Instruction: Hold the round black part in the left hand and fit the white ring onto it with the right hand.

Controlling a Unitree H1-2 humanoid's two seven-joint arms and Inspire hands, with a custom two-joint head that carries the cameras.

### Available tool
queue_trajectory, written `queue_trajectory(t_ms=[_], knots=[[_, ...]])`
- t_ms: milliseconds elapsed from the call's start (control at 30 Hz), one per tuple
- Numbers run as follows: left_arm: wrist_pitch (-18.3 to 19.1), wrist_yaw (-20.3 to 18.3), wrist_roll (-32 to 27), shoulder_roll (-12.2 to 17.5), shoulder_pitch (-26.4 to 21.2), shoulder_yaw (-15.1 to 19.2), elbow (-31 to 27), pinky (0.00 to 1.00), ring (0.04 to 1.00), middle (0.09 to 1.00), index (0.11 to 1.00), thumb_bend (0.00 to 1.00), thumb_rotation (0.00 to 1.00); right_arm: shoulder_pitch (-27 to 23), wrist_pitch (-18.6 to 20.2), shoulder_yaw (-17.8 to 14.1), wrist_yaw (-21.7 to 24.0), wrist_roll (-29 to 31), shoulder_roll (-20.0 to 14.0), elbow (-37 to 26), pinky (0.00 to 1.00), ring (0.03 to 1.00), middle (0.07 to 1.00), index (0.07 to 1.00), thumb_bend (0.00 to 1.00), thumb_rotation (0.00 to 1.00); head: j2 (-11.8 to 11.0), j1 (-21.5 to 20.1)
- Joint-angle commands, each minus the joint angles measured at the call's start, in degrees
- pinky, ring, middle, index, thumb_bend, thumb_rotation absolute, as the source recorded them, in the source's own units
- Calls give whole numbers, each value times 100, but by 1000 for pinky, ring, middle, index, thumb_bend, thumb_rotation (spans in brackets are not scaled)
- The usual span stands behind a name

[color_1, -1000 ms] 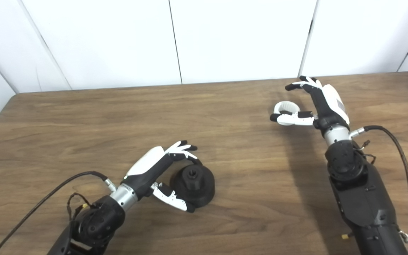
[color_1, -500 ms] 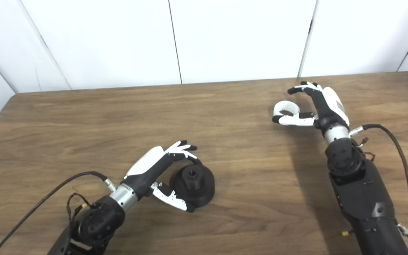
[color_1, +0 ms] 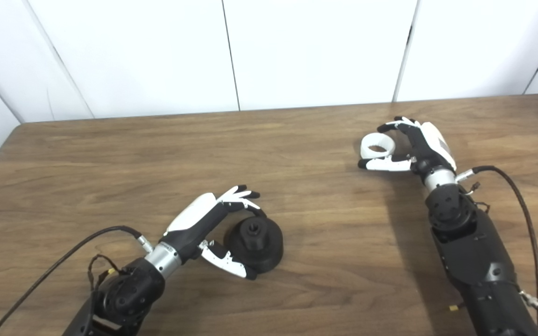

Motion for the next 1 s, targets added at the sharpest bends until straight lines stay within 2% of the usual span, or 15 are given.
queue_trajectory(t_ms=[0,800,900,967], knots=[[150,-137,167,93,37,-54,-17,901,1000,916,594,896,179,-292,-258,1,-85,-13,-121,-18,936,1000,930,726,953,328,6,-5],[129,-119,177,100,95,-68,-53,902,1000,917,592,902,175,-359,-490,-30,-277,100,-92,388,932,1000,929,721,934,317,-29,16],[125,-117,199,112,103,-74,-41,898,1000,917,594,898,184,-336,-414,-73,-198,198,-103,249,956,999,926,733,930,377,-29,16],[151,-123,230,113,103,-84,-28,901,1000,919,595,898,187,-320,-328,-156,-129,335,-75,138,982,1000,926,733,934,379,-34,-3]])
